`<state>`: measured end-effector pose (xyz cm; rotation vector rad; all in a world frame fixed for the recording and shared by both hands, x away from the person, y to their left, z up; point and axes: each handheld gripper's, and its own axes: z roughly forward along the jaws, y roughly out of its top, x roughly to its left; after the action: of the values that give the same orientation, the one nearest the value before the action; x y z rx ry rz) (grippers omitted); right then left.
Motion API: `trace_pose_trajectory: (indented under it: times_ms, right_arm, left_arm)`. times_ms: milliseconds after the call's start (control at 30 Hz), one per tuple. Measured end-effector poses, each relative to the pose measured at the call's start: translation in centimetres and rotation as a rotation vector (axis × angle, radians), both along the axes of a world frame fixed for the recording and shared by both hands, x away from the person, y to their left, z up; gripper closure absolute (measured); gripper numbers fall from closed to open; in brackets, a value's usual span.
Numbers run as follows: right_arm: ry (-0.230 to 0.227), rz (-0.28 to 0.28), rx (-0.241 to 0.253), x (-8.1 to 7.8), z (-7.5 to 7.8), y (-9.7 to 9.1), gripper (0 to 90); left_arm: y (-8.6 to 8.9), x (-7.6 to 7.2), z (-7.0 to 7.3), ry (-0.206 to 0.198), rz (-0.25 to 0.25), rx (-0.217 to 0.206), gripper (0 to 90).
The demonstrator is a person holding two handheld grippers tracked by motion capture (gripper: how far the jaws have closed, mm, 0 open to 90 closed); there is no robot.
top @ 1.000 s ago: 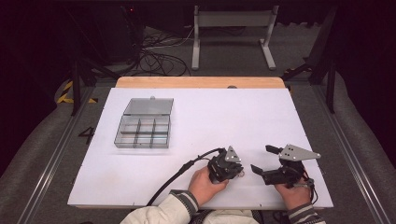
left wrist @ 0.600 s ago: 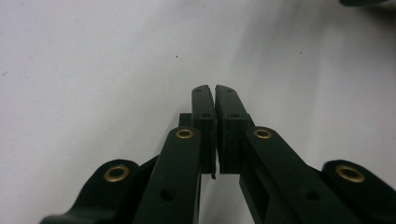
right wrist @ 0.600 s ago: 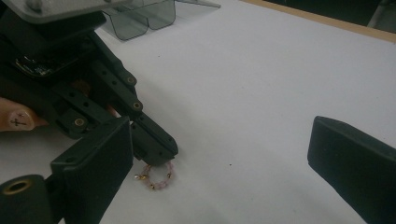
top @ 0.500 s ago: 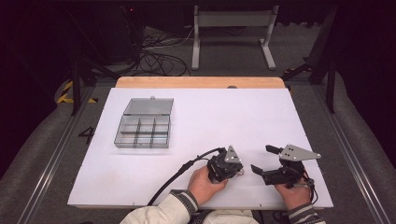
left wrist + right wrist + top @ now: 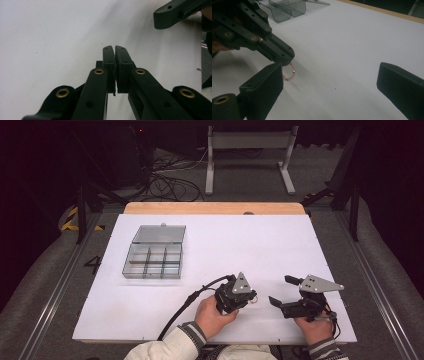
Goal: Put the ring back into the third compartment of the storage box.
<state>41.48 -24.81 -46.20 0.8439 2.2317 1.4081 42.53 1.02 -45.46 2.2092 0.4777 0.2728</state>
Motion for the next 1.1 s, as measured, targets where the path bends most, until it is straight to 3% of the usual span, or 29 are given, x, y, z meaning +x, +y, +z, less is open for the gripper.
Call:
trace_pose_trajectory:
  times_ms: [333,1100]
  right_arm:
    - [0.002,0.003,-0.004,0.0,0.0,0.0,7.2]
    - [0.009,0.006,-0.008,0.0,-0.1,0.2,7.2]
  left_arm:
    - [2.3,-0.7,2.4,-0.035,0.001,-0.043,88.1]
    - [5.3,-1.2,4.6,-0.081,0.016,-0.029,88.1]
